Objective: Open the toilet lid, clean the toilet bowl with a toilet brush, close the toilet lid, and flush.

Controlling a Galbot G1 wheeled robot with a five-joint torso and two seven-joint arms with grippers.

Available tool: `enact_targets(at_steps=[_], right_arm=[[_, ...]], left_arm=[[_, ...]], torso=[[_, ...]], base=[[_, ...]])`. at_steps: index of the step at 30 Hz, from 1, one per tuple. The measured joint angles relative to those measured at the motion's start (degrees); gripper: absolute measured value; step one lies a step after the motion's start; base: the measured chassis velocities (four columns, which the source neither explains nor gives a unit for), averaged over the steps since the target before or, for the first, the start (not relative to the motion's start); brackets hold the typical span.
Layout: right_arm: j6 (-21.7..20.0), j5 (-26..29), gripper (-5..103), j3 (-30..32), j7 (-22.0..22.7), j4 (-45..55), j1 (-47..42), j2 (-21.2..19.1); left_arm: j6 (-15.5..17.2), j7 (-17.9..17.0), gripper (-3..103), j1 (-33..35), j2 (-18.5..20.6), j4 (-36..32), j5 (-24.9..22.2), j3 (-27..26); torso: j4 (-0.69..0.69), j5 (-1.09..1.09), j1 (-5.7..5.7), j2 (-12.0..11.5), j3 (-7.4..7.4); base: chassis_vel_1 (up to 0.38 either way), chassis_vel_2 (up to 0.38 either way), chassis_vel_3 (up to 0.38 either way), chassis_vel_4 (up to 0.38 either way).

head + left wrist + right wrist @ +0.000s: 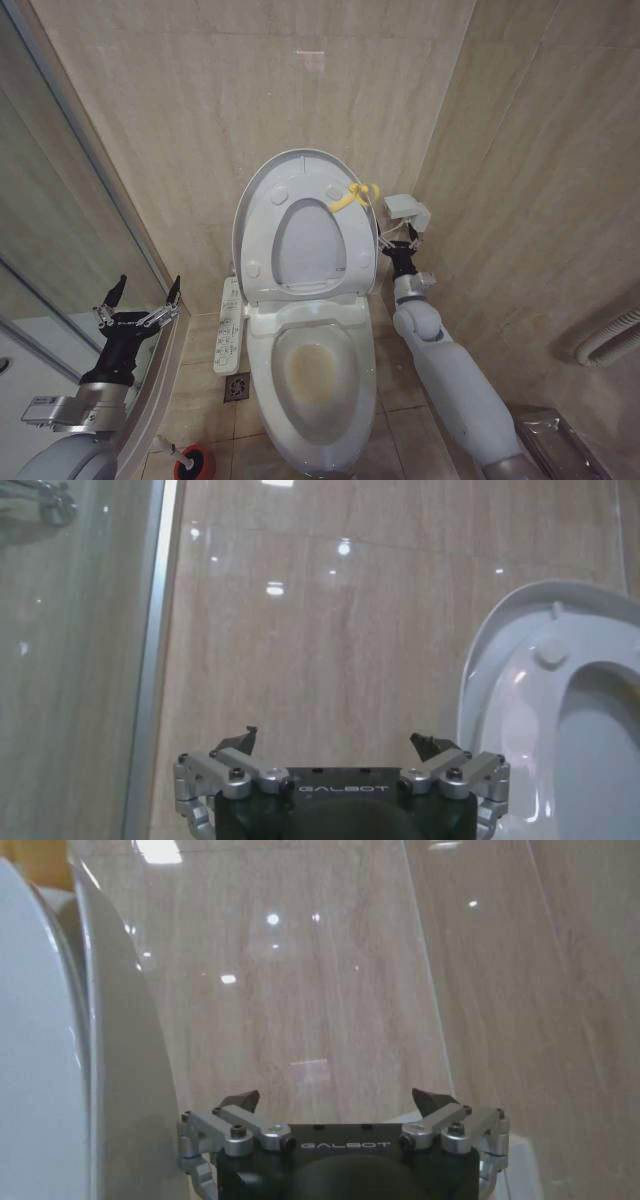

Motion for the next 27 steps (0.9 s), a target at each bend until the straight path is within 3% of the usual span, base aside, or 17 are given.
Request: enact_targets(at_steps=[10,20,27], right_arm=[[-0.09,0.7,100,3.55,-0.03,10.45,-9.68,-3.68],[1.74,0.67,100,6.19,-0.45,17.93,-16.66,-4.77],[4.06,-0.51,100,7.72,-1.44,22.23,-22.93,-4.5]], left_arm=[[0.1,0.02,100,-1.2,0.16,0.43,0.22,1.72],[0.02,0.02,100,1.05,-0.59,-1.98,1.04,1.31],[-0.29,-0.07,100,2.9,-0.91,-3.99,1.25,0.33]], torso=[[0.13,-0.01,-0.01,0.0,0.0],[0.08,-0.02,-0.01,0.01,-0.01],[0.14,-0.02,-0.02,0.02,-0.02]], base=[[0.0,0.0,0.0,0.0],[0.0,0.0,0.0,0.0],[0.0,0.0,0.0,0.0]])
